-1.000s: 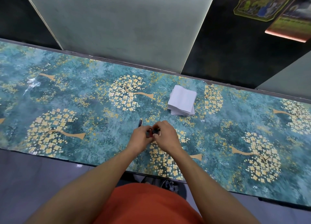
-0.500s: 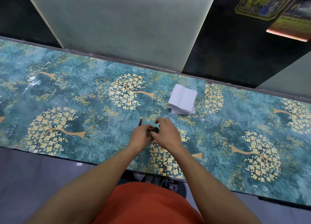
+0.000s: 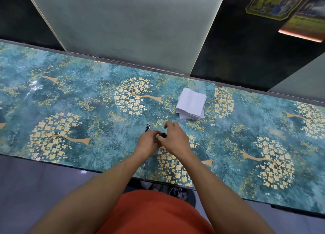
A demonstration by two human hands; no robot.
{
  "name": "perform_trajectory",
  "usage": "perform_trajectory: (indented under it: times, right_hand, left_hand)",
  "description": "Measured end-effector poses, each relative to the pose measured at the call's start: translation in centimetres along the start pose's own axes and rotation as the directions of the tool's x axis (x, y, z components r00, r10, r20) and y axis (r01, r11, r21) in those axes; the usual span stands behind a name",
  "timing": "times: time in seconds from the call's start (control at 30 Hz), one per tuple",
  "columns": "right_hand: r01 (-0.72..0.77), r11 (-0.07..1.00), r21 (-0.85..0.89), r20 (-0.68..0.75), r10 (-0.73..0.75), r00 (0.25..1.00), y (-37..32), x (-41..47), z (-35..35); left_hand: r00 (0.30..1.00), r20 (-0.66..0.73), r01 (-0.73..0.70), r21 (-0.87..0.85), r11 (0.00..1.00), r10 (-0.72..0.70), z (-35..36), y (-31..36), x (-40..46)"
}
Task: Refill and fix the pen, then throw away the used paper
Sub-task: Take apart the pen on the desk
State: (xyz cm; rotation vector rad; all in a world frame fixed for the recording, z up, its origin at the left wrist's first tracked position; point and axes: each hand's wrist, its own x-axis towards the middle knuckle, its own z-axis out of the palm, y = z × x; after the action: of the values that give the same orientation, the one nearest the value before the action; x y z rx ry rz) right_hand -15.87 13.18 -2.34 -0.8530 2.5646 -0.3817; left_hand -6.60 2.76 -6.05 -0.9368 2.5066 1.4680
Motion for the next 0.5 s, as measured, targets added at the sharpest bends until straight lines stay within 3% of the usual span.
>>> perform_trajectory:
  times: [0.1,0.33,0.5]
  right_hand:
    - [-0.040,0.996,-0.083,0.000,0.040,0.999,0.09,0.26,-0.10]
    - [0.200,0.980,0.006,0.105,-0.199,0.974,0.61,0.47,-0.66]
    - [0.040,0.999,-0.013,0.082,-0.039,0.996,0.52,0.45,-0.57]
  left_hand:
    - [1.000,-0.007,0.008,-0.027,1.000,-0.009,-0.07,0.05,-0.07]
    - [1.000,0.006,0.029,0.008,1.000,-0.029,0.12,-0.15,0.14]
    - [1.000,0.007,0.006,0.007,1.000,-0.006,0.05,-0.13,0.09]
